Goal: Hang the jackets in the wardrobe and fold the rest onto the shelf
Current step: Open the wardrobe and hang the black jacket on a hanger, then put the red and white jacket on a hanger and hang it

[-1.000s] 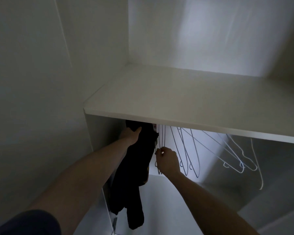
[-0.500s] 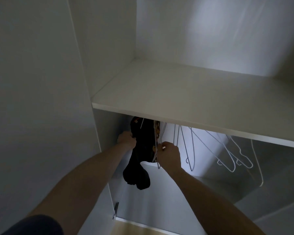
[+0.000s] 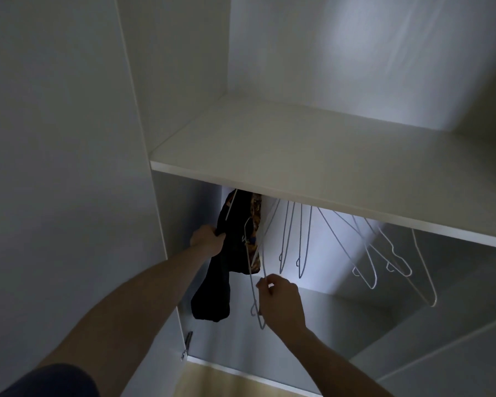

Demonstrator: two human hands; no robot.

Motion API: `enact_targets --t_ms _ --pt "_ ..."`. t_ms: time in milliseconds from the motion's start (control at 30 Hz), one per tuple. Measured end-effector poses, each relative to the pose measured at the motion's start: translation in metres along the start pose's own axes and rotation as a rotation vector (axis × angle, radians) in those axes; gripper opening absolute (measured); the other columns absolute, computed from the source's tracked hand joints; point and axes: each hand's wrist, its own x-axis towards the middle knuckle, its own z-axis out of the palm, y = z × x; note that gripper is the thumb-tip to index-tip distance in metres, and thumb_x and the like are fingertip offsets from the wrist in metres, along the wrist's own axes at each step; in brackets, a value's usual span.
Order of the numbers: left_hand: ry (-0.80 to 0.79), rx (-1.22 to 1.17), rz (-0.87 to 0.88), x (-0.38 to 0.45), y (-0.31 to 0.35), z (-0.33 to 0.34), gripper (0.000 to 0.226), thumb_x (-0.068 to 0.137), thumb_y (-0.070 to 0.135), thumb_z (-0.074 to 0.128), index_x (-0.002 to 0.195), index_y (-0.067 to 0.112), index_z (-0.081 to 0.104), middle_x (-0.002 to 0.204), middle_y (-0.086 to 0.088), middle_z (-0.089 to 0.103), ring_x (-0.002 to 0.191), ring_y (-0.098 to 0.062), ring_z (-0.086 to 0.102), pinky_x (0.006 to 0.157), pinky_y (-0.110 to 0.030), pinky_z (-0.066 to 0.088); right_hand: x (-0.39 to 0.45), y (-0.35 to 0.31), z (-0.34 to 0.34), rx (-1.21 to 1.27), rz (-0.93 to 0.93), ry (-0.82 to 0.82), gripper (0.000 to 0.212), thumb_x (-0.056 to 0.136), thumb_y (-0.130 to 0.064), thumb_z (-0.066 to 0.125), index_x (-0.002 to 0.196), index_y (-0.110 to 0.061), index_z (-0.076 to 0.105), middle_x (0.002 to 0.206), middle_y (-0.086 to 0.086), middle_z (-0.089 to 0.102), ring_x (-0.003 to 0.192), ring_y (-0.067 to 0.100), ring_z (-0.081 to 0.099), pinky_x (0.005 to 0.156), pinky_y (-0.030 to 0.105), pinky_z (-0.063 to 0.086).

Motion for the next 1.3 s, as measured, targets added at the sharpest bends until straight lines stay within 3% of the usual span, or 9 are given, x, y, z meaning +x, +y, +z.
enact_targets --t_ms 67,167,400,533,767,900,1100,1200,1300 --pt "0.01 0.01 0.001 -0.009 -0.003 0.002 0.039 0.103 0.039 0.058 0.108 0.003 0.072 0.077 -0.004 0.061 0.079 -0.026 0.064 0.068 -0.033 0.049 -0.017 0.004 -0.004 0.013 -0.002 -0.026 0.027 0.107 -0.028 0.053 0.09 -0.017 0.07 0.055 -0.003 0.067 0.046 0.007 0.067 0.048 0.013 0.051" --pt "0.027 0.013 -0.021 -0.023 -0.007 0.004 0.036 0.101 0.04 0.061 0.114 0.007 0.067 0.103 -0.011 0.07 0.097 -0.031 0.068 0.078 -0.036 0.053 -0.041 0.01 -0.011 0.003 -0.01 -0.057 0.027 0.107 -0.028 0.052 0.088 -0.018 0.069 0.05 -0.003 0.064 0.041 0.009 0.064 0.043 0.013 0.048" --pt "0.223 -0.1 0.106 -0.078 -0.026 0.025 0.049 0.096 0.023 0.068 0.138 0.008 0.047 0.14 -0.014 0.051 0.127 -0.035 0.051 0.105 -0.045 0.045 -0.098 0.033 -0.03 -0.068 -0.045 -0.083 0.028 0.105 -0.033 0.054 0.085 -0.022 0.071 0.053 -0.003 0.064 0.05 0.005 0.063 0.052 0.014 0.049" --pt "0.212 -0.098 0.22 -0.122 -0.047 0.048 0.039 0.094 0.016 0.067 0.131 0.015 0.052 0.134 -0.008 0.051 0.115 -0.027 0.055 0.093 -0.032 0.044 -0.138 0.055 -0.05 -0.085 -0.024 -0.111 0.026 0.104 -0.038 0.054 0.088 -0.029 0.072 0.059 -0.006 0.067 0.053 0.007 0.064 0.053 0.016 0.049" --pt "-0.025 -0.103 0.265 -0.169 -0.083 0.089 0.041 0.093 0.008 0.069 0.131 0.016 0.056 0.13 -0.002 0.049 0.112 -0.02 0.057 0.097 -0.035 0.05 -0.217 0.088 -0.087 0.01 0.122 -0.023 0.023 0.105 -0.029 0.056 0.09 -0.04 0.07 0.063 -0.017 0.069 0.059 0.004 0.067 0.057 0.013 0.045" --pt "-0.263 0.03 0.46 -0.174 -0.096 0.112 0.05 0.091 0.004 0.071 0.138 0.011 0.055 0.129 0.003 0.048 0.116 -0.014 0.052 0.102 -0.03 0.043 -0.275 0.101 -0.094 0.004 0.251 0.059 0.025 0.106 -0.029 0.051 0.089 -0.039 0.065 0.068 -0.016 0.07 0.064 0.008 0.066 0.065 0.023 0.048" --pt "-0.527 0.183 0.582 -0.191 -0.093 0.142 0.004 0.093 0.014 0.071 0.094 0.016 0.068 0.1 -0.001 0.065 0.098 -0.023 0.063 0.084 -0.028 0.045 -0.383 0.099 -0.078 0.049 0.478 0.17 0.029 0.109 -0.03 0.047 0.09 -0.04 0.067 0.077 -0.015 0.072 0.068 0.008 0.066 0.063 0.016 0.045" --pt "-0.658 0.142 0.522 -0.218 -0.091 0.15 0.014 0.093 0.032 0.071 0.087 0.02 0.069 0.093 0.006 0.071 0.092 -0.02 0.066 0.081 -0.034 0.05 -0.44 0.092 -0.068 0.068 0.606 0.306 0.03 0.108 -0.028 0.05 0.089 -0.042 0.069 0.08 -0.015 0.072 0.068 0.01 0.064 0.062 0.027 0.049" --pt "-0.76 0.084 0.529 -0.254 -0.075 0.153 0.027 0.077 0.049 0.065 0.079 0.022 0.072 0.078 0.007 0.073 0.084 -0.017 0.068 0.077 -0.036 0.05 -0.495 0.083 -0.055 0.054 0.714 0.469 0.03 0.106 -0.03 0.053 0.089 -0.046 0.071 0.081 -0.019 0.072 0.072 0.006 0.066 0.059 0.02 0.047"
